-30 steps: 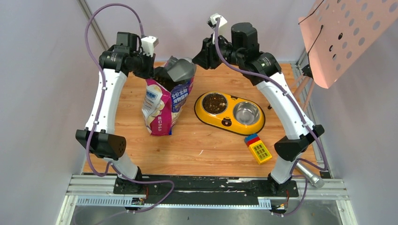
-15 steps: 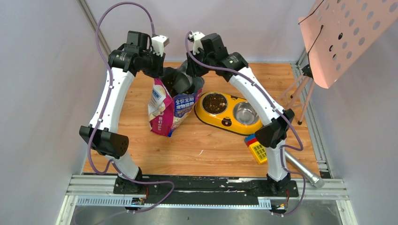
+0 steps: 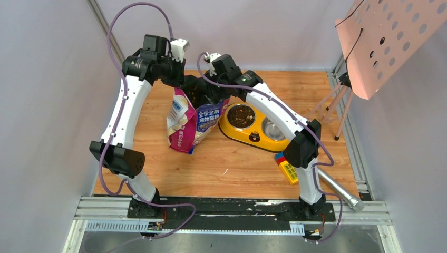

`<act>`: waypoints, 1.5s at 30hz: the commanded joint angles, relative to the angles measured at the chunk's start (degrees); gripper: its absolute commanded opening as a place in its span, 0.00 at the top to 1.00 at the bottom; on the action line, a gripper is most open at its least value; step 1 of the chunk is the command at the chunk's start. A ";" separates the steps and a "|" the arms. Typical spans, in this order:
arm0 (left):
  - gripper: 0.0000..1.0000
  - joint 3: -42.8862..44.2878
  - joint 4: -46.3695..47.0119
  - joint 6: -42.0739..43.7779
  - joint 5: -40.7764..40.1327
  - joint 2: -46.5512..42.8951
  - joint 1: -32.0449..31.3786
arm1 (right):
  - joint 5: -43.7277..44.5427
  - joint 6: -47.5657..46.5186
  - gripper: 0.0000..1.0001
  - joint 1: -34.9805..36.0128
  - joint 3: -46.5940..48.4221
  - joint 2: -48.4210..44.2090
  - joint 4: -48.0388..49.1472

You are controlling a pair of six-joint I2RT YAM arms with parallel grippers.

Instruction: Serve the pet food

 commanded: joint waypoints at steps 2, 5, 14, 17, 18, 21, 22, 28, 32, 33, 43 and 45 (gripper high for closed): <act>1.00 4.73 9.20 -2.22 4.32 -0.90 -0.81 | 2.54 -1.03 1.00 2.12 -4.82 -1.11 5.51; 1.00 5.16 9.16 -2.02 4.34 -0.54 -0.81 | 0.64 -0.35 1.00 2.51 -6.51 -0.81 5.93; 1.00 6.93 8.69 -0.20 3.25 0.39 -0.81 | -13.31 1.99 1.00 2.44 -8.35 -1.18 10.41; 1.00 7.61 8.42 1.21 1.72 0.69 -0.81 | -19.23 2.62 1.00 1.90 -8.09 -1.24 11.21; 1.00 7.64 8.40 1.90 1.43 0.73 -0.81 | -21.96 2.83 1.00 1.64 -7.96 -1.21 11.48; 1.00 8.04 8.20 3.59 -0.21 0.95 -0.74 | -27.36 3.34 1.00 0.70 -8.19 -1.70 12.26; 1.00 8.20 8.04 4.43 -0.50 0.99 -0.73 | -29.24 3.96 1.00 0.12 -8.18 -1.72 12.50; 1.00 8.02 8.04 7.31 -4.36 0.84 -0.51 | -37.16 9.64 1.00 -4.18 -6.00 -1.49 13.17; 1.00 7.53 8.21 7.56 -5.20 0.52 0.08 | -40.69 12.98 1.00 -6.08 -3.09 -1.81 13.33; 1.00 7.50 8.15 7.59 -5.32 0.47 0.20 | -41.98 13.80 1.00 -6.43 -2.67 -1.95 13.66; 1.00 7.39 6.67 9.53 -7.80 -0.56 0.51 | -46.35 27.96 1.00 -12.00 -2.72 -2.07 17.79; 1.00 7.33 6.55 9.98 -8.73 -0.74 0.55 | -46.48 30.76 1.00 -12.55 -2.80 -2.23 18.47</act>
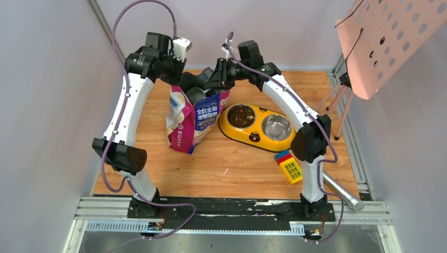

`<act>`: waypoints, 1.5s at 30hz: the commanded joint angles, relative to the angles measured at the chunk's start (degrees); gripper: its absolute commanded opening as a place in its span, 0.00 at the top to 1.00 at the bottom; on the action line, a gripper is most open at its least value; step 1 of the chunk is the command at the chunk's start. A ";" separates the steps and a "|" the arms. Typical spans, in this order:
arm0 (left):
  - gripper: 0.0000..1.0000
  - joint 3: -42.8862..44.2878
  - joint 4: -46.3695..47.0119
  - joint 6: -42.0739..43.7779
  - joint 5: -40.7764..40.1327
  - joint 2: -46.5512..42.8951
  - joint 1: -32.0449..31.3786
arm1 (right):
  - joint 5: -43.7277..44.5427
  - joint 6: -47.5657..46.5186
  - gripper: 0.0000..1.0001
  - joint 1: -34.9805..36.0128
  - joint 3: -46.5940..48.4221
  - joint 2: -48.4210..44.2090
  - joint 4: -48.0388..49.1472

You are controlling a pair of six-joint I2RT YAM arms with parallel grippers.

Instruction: Serve the pet food

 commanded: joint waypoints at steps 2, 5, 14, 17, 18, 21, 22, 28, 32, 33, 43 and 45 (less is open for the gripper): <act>1.00 3.47 7.84 3.82 -2.89 -3.46 0.49 | -5.35 11.98 1.00 -1.96 2.35 -1.81 5.07; 1.00 2.69 7.58 6.01 -3.93 -4.05 0.49 | -4.09 13.96 1.00 -2.61 2.26 -2.51 6.00; 1.00 1.67 7.39 8.48 -5.41 -5.14 0.49 | -4.52 23.48 1.00 -5.01 0.33 -3.10 9.07; 1.00 1.62 7.31 9.00 -5.56 -5.38 0.49 | -6.78 27.17 1.00 -6.56 -0.42 -3.18 11.43; 1.00 1.64 7.31 9.26 -5.85 -5.41 0.49 | -7.12 27.75 1.00 -6.83 -0.70 -3.30 11.98; 1.00 1.56 7.30 9.54 -6.65 -5.58 0.49 | -9.23 29.29 1.00 -7.33 -1.92 -3.24 13.32; 1.00 1.54 7.26 9.63 -6.89 -5.64 0.49 | -9.98 30.02 1.00 -7.57 -2.53 -3.24 13.92; 1.00 1.69 7.08 10.99 -7.00 -5.78 0.49 | -16.92 37.35 1.00 -10.39 -7.22 -3.42 21.30; 1.00 3.35 5.88 12.72 -9.00 -5.17 0.49 | -22.66 44.08 1.00 -11.57 -8.79 -2.12 29.35; 1.00 3.80 5.63 13.08 -9.72 -4.71 0.49 | -23.54 45.56 1.00 -11.91 -8.87 -1.75 31.07; 1.00 6.03 4.35 14.95 -12.70 -3.06 0.49 | -28.64 52.33 1.00 -15.71 -11.44 -1.52 40.98; 1.00 5.80 4.74 15.18 -13.00 -3.11 0.49 | -29.21 52.17 1.00 -16.47 -12.23 -1.89 41.17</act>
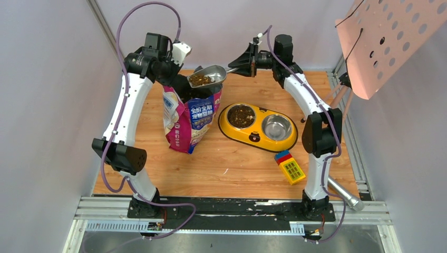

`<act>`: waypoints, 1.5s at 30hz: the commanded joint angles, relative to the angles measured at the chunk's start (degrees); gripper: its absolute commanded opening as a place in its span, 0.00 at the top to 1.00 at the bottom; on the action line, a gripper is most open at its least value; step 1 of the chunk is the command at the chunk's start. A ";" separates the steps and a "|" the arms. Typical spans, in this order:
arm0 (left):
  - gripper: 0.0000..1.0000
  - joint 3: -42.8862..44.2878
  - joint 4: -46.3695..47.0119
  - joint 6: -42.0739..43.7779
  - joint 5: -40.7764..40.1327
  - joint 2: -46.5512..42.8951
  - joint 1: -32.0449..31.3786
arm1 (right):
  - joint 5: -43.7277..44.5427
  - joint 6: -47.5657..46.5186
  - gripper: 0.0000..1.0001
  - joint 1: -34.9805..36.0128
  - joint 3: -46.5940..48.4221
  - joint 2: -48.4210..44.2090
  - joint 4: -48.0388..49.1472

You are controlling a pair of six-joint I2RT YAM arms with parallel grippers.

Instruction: Serve the pet food

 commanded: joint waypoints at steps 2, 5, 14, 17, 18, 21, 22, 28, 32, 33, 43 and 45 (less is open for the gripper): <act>1.00 5.20 7.76 3.39 -3.33 -3.02 0.25 | -3.92 2.65 1.00 -2.02 -2.39 -2.81 7.08; 1.00 4.91 8.19 3.95 -2.89 -3.06 0.30 | -4.88 1.39 1.00 -3.81 -6.12 -5.37 8.11; 1.00 1.63 9.84 0.33 -0.91 -4.37 1.57 | -5.17 -5.27 1.00 -10.56 -16.67 -12.79 3.32; 1.00 -0.48 9.21 -0.81 -0.08 -5.72 2.03 | -5.25 -7.17 1.00 -11.55 -18.80 -14.19 2.14; 1.00 -1.05 9.32 -0.63 -0.26 -6.43 2.08 | -5.42 -7.94 1.00 -11.76 -19.07 -14.58 1.60; 1.00 -2.44 9.19 -0.03 -0.93 -7.27 2.56 | -5.46 -10.66 1.00 -12.32 -19.36 -15.50 0.01; 1.00 -2.56 9.11 -0.10 -0.82 -7.55 2.74 | -5.36 -11.90 1.00 -12.66 -19.53 -15.76 -1.43; 1.00 -1.83 9.12 -2.58 0.52 -8.57 4.25 | -4.05 -17.87 1.00 -14.66 -22.46 -17.08 -6.44; 1.00 -1.36 9.32 -3.04 0.97 -9.30 4.41 | -3.86 -20.50 1.00 -15.31 -24.56 -17.04 -8.13; 1.00 -1.32 9.26 -3.06 1.06 -9.39 4.42 | -3.92 -20.90 1.00 -15.31 -24.86 -16.89 -8.33; 1.00 -1.33 9.34 -3.46 1.61 -9.96 4.67 | -3.01 -26.59 1.00 -19.25 -27.84 -15.25 -9.67; 1.00 -1.22 9.38 -3.51 1.78 -10.00 4.74 | -2.32 -29.33 1.00 -19.96 -28.26 -14.68 -10.94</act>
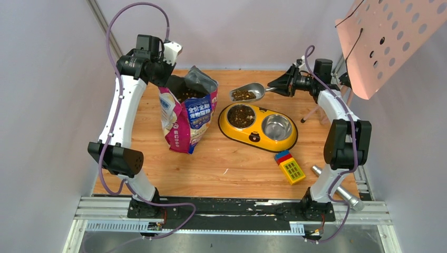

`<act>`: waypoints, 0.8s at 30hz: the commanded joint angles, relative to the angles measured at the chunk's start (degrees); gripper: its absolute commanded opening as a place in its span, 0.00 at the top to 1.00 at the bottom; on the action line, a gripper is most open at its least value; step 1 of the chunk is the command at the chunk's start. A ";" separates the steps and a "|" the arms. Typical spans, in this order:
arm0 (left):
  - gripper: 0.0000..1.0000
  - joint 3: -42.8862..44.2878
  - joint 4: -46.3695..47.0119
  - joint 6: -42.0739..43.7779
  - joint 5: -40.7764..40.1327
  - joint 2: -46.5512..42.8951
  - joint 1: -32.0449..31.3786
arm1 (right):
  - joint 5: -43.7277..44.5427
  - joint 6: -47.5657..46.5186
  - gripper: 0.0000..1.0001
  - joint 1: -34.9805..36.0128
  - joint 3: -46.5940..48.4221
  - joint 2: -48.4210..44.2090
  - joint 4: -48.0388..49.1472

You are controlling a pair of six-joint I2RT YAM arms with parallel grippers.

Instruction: Serve the pet food

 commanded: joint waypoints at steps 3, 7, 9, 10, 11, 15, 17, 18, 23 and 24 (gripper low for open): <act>1.00 2.58 7.55 -0.57 -0.38 -7.60 0.92 | 2.32 -9.81 1.00 -1.56 -0.65 0.39 -4.52; 1.00 2.63 7.66 -1.12 -0.32 -7.44 0.92 | 5.61 -13.70 1.00 -1.68 -0.55 0.79 -7.88; 1.00 2.59 7.70 -1.20 0.72 -7.51 0.92 | 8.85 -16.70 1.00 -1.63 -0.29 0.91 -10.59; 1.00 2.49 7.65 -1.21 0.86 -7.56 0.92 | 11.05 -18.74 1.00 -1.59 -0.04 0.91 -12.28; 1.00 2.43 7.63 -1.21 0.84 -7.59 0.92 | 13.20 -20.61 1.00 -1.59 0.21 0.89 -13.88; 1.00 2.17 7.57 -1.32 1.02 -7.69 0.92 | 19.10 -25.35 1.00 -1.59 -0.33 0.39 -17.67; 1.00 2.19 7.42 -1.44 1.38 -7.62 0.92 | 20.38 -26.14 1.00 -1.52 -0.73 0.11 -18.30; 1.00 2.26 7.43 -1.46 1.60 -7.57 0.92 | 21.32 -26.56 1.00 -1.31 -0.85 -0.05 -18.65; 1.00 3.04 7.14 -1.64 2.43 -6.95 0.90 | 27.46 -30.41 1.00 0.98 -0.12 -0.84 -21.23; 1.00 3.17 7.16 -1.69 2.65 -6.88 0.91 | 28.48 -31.13 1.00 1.59 0.08 -0.97 -21.60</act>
